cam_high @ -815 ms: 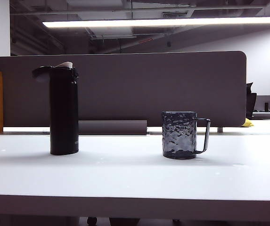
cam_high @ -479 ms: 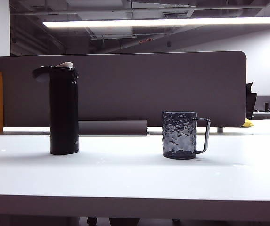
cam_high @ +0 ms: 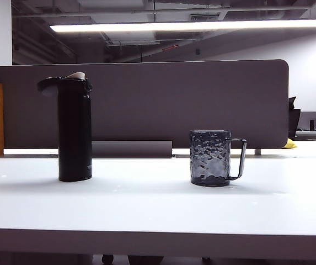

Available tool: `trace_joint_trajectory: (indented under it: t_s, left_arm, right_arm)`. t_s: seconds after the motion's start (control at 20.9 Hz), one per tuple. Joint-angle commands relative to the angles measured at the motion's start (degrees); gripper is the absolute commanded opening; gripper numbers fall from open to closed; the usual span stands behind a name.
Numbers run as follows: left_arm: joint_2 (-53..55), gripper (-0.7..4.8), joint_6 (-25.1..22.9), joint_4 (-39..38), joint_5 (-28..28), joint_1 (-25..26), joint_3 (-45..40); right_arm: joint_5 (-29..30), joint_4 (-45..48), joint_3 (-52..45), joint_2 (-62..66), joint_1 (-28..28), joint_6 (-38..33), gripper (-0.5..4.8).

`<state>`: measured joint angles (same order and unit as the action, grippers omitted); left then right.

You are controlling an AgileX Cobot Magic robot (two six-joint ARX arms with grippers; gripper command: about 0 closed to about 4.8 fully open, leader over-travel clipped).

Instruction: Pick up the black thermos, pour some water into the cup, then place the black thermos back on the table.

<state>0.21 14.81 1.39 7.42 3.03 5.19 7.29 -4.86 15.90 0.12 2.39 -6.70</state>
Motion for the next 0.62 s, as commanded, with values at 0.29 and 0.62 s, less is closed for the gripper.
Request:
trace_joint_trajectory:
  t_s: [0.29,0.62]
  left_arm:
    - [3.3,4.79,0.66,1.53,5.79,-0.04,9.27]
    - [30.21,4.79,0.63,17.55,11.23,-0.22,18.69]
  right_arm:
    - [6.58,-5.51,14.16,9.68,-0.07,0.7,4.79]
    - [22.88,18.75,26.64,34.16,-0.22,-10.71,4.79]
